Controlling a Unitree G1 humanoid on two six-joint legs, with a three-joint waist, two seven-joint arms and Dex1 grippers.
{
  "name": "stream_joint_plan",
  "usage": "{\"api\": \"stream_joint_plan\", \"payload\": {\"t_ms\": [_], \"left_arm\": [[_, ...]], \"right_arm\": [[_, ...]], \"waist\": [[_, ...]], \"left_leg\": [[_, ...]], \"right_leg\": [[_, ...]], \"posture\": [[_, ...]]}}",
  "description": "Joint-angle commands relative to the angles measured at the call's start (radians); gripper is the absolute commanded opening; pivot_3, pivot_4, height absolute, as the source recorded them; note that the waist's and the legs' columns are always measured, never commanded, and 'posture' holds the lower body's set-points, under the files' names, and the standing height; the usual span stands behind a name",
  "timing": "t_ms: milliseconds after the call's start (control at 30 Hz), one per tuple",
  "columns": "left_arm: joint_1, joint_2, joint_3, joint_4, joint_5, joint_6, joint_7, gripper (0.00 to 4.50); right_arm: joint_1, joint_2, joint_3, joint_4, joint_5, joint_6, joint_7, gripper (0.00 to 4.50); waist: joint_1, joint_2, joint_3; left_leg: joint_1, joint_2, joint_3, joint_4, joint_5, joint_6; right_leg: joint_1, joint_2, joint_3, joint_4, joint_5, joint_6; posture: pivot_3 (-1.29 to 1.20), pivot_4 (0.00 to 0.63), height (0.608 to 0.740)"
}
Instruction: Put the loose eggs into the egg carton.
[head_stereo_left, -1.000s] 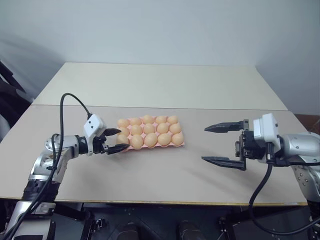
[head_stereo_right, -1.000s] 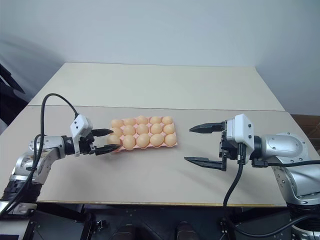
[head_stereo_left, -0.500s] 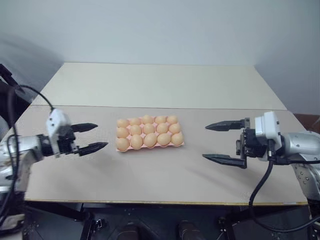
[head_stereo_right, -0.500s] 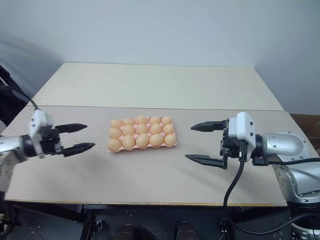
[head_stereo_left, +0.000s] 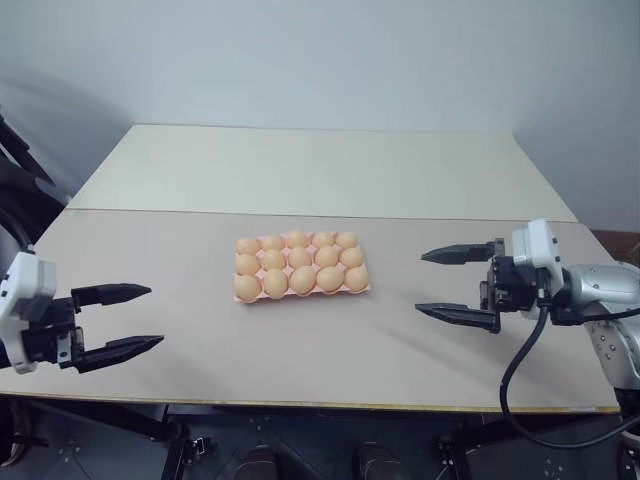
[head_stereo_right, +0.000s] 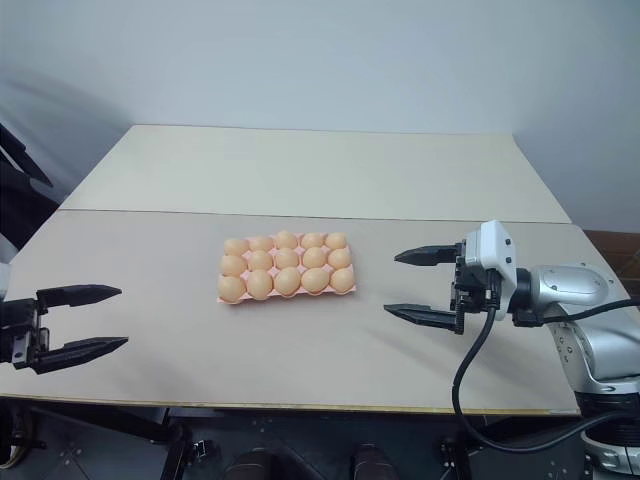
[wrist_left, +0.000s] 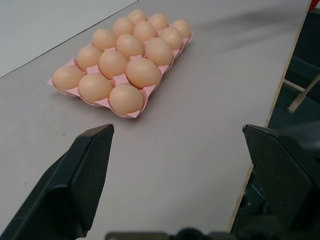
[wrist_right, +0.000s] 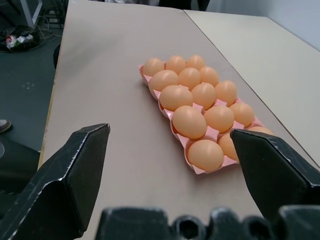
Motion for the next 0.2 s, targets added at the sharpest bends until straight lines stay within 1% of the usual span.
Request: {"api": "stream_joint_plan", "payload": {"t_ms": [33, 200], "left_arm": [[0.001, 0.009, 0.038, -0.039, -0.024, 0.025, 0.031, 4.49], [0.001, 0.001, 0.027, -0.050, -0.016, 0.025, 0.048, 4.49]], "right_arm": [[0.009, -0.007, -0.026, -0.031, 0.011, -0.005, -0.006, 4.50], [0.011, -0.014, -0.030, -0.032, 0.015, -0.003, -0.004, 4.50]], "waist": [[-0.001, 0.000, 0.000], [-0.002, 0.000, 0.000]], "left_leg": [[0.000, 0.000, 0.000, 0.000, 0.000, 0.000], [0.000, 0.000, 0.000, 0.000, 0.000, 0.000]], "right_leg": [[0.000, 0.000, 0.000, 0.000, 0.000, 0.000], [0.000, 0.000, 0.000, 0.000, 0.000, 0.000]], "posture": [[0.00, 0.150, 0.740], [0.00, 0.150, 0.740]]}}
